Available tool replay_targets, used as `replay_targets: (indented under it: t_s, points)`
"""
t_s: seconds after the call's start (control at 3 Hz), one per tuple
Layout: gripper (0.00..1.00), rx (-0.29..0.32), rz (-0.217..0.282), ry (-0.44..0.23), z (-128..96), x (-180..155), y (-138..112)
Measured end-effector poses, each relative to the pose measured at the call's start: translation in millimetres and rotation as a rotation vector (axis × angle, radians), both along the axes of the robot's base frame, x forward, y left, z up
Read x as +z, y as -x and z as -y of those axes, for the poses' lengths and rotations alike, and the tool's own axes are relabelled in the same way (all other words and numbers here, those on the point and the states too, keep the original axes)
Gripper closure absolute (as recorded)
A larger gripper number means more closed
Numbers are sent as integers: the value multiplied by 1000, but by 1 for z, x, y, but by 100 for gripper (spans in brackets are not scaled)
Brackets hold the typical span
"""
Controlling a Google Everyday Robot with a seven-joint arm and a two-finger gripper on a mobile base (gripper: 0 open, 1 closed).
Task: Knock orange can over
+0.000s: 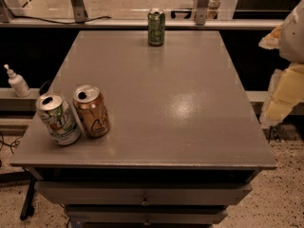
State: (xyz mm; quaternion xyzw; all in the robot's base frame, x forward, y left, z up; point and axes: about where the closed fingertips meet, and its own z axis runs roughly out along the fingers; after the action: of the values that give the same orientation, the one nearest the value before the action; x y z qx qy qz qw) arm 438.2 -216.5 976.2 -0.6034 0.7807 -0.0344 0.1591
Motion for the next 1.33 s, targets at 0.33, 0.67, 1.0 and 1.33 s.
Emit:
replay_targets:
  t_s: [0.33, 0.67, 1.0, 1.33]
  points:
    - [0, 2, 4, -2, -1, 1, 0]
    - [0, 39, -4, -93, -33, -9, -7]
    - [0, 126, -40, -279, -106, -32, -17]
    - [0, 222, -47, -451, -168, -47, -20]
